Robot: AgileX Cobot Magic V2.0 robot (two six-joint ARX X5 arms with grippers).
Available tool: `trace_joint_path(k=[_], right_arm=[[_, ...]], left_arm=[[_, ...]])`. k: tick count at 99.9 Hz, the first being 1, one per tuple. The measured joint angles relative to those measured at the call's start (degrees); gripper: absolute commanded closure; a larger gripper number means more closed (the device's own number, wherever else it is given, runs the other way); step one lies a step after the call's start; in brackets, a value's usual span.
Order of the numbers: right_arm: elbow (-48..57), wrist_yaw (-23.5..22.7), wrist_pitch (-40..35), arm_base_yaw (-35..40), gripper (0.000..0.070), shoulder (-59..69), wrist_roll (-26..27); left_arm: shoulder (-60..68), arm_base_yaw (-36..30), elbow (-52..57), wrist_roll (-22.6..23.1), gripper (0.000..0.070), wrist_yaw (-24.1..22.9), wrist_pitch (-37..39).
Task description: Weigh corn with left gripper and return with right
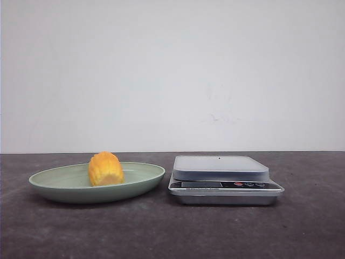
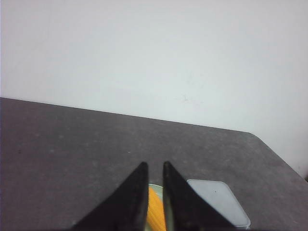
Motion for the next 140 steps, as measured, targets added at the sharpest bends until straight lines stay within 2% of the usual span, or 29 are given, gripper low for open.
trace_joint_path(k=[14, 25, 43, 62, 74, 90, 100, 119, 129, 140], right_arm=[[0.0, 0.0, 0.0, 0.0, 0.069, 0.0, 0.0], [0.0, 0.0, 0.0, 0.0, 0.069, 0.0, 0.0], [0.0, 0.0, 0.0, 0.0, 0.069, 0.0, 0.0], [0.0, 0.0, 0.0, 0.0, 0.069, 0.0, 0.0], [0.0, 0.0, 0.0, 0.0, 0.069, 0.0, 0.0], [0.0, -0.1, 0.0, 0.0, 0.069, 0.0, 0.0], [0.0, -0.1, 0.0, 0.0, 0.069, 0.0, 0.0], [0.0, -0.1, 0.0, 0.0, 0.069, 0.0, 0.0], [0.0, -0.1, 0.0, 0.0, 0.069, 0.0, 0.0], [0.0, -0.1, 0.0, 0.0, 0.069, 0.0, 0.0]], left_arm=[[0.0, 0.2, 0.0, 0.0, 0.0675, 0.0, 0.0], [0.0, 3.5, -0.1, 0.4, 0.0675, 0.0, 0.3], [-1.6, 15.2, -7.3, 2.1, 0.0675, 0.5, 7.0], [-5.6, 29.2, -21.2, 4.5, 0.0675, 6.7, 16.0], [-9.6, 35.0, -30.0, 4.8, 0.0675, 9.1, 20.5], [-12.3, 36.2, -41.4, 5.0, 0.0675, 9.7, 30.5], [-12.3, 36.5, -47.4, 5.7, 0.0675, 12.1, 34.4], [-12.3, 37.0, -55.9, 6.7, 0.0675, 12.3, 42.1], [-12.3, 37.5, -57.8, 7.3, 0.0675, 12.8, 42.1], [-12.5, 38.0, -57.8, 8.3, 0.0675, 15.5, 40.6]])
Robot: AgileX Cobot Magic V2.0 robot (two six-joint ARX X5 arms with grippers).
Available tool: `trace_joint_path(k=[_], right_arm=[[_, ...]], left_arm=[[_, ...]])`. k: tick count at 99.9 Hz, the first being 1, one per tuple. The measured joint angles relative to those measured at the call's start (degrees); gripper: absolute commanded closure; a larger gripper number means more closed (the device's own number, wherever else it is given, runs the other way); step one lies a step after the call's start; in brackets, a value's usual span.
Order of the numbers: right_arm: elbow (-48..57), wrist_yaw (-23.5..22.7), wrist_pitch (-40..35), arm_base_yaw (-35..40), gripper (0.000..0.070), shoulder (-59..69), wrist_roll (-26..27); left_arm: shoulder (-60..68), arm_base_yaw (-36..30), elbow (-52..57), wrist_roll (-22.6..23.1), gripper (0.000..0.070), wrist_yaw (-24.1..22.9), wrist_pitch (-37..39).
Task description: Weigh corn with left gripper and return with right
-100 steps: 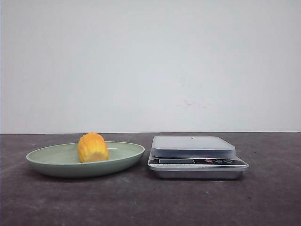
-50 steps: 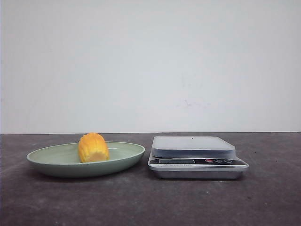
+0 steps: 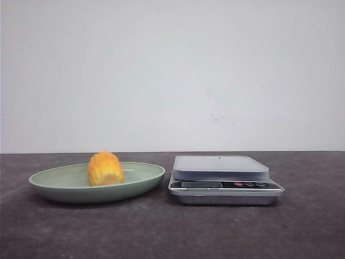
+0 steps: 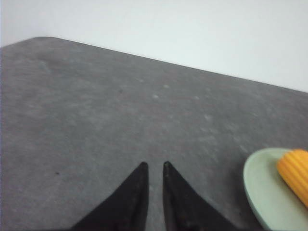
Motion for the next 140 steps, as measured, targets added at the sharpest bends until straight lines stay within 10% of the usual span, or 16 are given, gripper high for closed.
trace_joint_path(k=[120, 140], right_arm=[[0.0, 0.0, 0.0, -0.1, 0.069, 0.0, -1.3], [-1.6, 0.7, 9.7, -11.2, 0.069, -1.0, -8.1]], left_arm=[[0.0, 0.0, 0.0, 3.1, 0.0675, 2.2, -0.9], [0.0, 0.0, 0.0, 3.1, 0.0675, 2.2, -0.9]])
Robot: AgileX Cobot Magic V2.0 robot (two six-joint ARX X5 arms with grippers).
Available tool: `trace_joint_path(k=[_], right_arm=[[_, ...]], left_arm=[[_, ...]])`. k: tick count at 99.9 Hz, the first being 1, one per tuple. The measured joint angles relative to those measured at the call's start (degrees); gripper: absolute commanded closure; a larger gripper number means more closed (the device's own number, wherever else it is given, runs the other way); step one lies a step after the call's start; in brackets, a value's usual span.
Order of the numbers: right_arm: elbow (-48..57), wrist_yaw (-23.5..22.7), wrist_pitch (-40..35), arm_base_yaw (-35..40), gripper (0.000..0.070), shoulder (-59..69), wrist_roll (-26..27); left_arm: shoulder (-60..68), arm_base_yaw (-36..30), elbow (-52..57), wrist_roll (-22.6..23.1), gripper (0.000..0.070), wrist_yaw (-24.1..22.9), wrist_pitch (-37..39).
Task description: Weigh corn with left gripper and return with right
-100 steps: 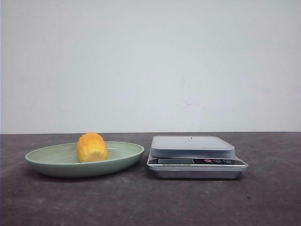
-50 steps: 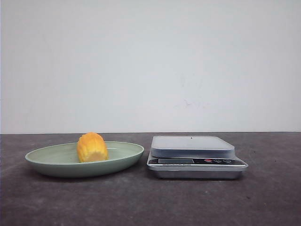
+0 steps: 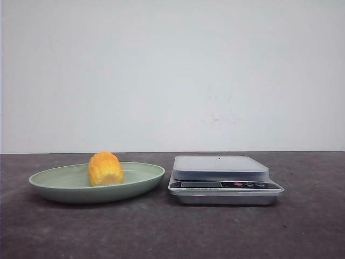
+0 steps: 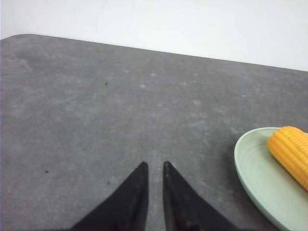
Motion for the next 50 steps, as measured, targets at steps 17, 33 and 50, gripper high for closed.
trace_joint_path(k=[17, 33, 50], right_arm=[[-9.8, -6.1, 13.6, -13.5, 0.069, -3.6, -6.1], [-22.9, -14.4, 24.8, -22.8, 0.069, -8.3, -7.8], [-37.9, -19.4, 33.1, -26.8, 0.069, -15.0, -8.1]], left_arm=[[0.0, 0.0, 0.0, 0.0, 0.0675, 0.0, 0.0], [0.0, 0.0, 0.0, 0.0, 0.0675, 0.0, 0.0], [0.0, 0.0, 0.0, 0.0, 0.0675, 0.0, 0.0]])
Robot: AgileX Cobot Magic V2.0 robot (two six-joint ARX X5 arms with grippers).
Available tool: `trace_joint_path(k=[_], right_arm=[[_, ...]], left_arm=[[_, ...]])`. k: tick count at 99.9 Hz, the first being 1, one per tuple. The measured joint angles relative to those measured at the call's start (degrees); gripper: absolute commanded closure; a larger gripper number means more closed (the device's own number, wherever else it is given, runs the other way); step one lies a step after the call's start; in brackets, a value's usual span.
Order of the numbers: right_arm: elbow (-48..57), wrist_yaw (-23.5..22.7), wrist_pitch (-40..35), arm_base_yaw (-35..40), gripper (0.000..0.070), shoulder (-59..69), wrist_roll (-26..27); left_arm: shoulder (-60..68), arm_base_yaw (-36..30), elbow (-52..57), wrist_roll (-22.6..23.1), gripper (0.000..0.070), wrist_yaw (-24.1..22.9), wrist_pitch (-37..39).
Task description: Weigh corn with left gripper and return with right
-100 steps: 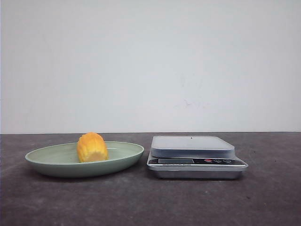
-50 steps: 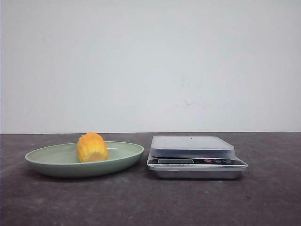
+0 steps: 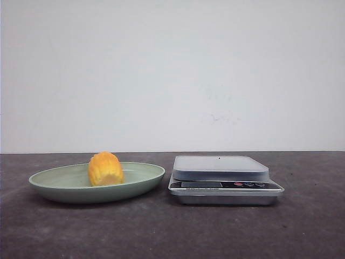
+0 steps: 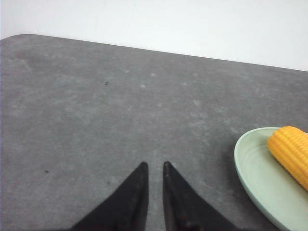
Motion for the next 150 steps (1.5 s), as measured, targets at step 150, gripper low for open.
trace_joint_path(k=[150], right_arm=[[-20.0, -1.2, 6.9, -0.1, 0.069, 0.4, 2.8]], left_arm=[[0.0, 0.0, 0.0, 0.0, 0.0675, 0.0, 0.0]])
